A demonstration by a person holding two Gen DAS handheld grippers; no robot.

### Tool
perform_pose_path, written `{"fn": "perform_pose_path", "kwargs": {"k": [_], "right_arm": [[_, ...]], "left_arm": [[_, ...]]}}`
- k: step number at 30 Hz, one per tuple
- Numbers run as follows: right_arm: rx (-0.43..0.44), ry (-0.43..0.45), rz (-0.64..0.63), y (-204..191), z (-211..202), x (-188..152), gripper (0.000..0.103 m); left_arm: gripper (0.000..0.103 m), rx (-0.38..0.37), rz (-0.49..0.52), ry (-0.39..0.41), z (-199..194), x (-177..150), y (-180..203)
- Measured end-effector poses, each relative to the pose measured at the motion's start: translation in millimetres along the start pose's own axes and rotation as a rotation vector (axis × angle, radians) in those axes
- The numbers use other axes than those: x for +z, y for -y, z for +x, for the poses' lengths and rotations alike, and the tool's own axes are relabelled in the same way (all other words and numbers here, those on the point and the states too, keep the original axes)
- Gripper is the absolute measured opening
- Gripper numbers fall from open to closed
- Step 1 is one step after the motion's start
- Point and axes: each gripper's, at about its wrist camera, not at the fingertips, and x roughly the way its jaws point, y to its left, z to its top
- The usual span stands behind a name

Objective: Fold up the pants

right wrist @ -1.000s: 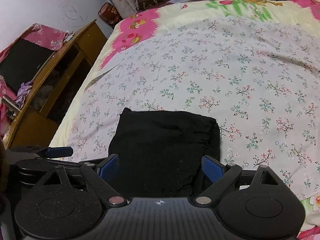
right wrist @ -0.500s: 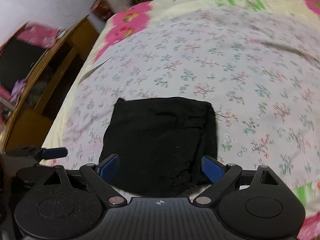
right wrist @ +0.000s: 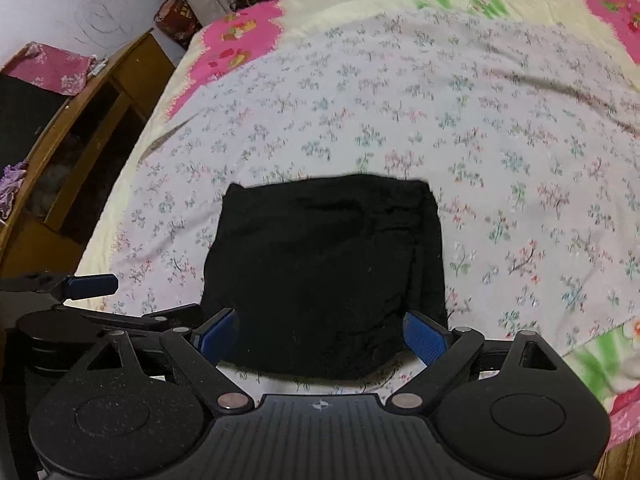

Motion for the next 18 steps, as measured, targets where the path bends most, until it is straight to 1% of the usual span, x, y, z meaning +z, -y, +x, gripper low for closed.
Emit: {"fn": "perform_pose_path", "kwargs": {"k": [5, 9, 13, 18], "right_arm": [[0.007, -0.031, 0.001, -9, 8, -10, 0.079], [0.001, -0.023, -0.008, -12, 6, -10, 0.079], [-0.013, -0.019, -0.005, -11, 5, -11, 0.079], [-0.025, -0.033, 0.014, -9, 7, -17, 0.079]], "left_arm": [[0.103, 0.015, 0.026, 0.002, 2, -9, 0], [0.103, -0.002, 0.006, -0.003, 3, -8, -3], [0.103, -0.003, 0.021, 0.001, 4, -9, 2], [0.103, -0.015, 0.029, -0.02, 13, -13, 2]]}}
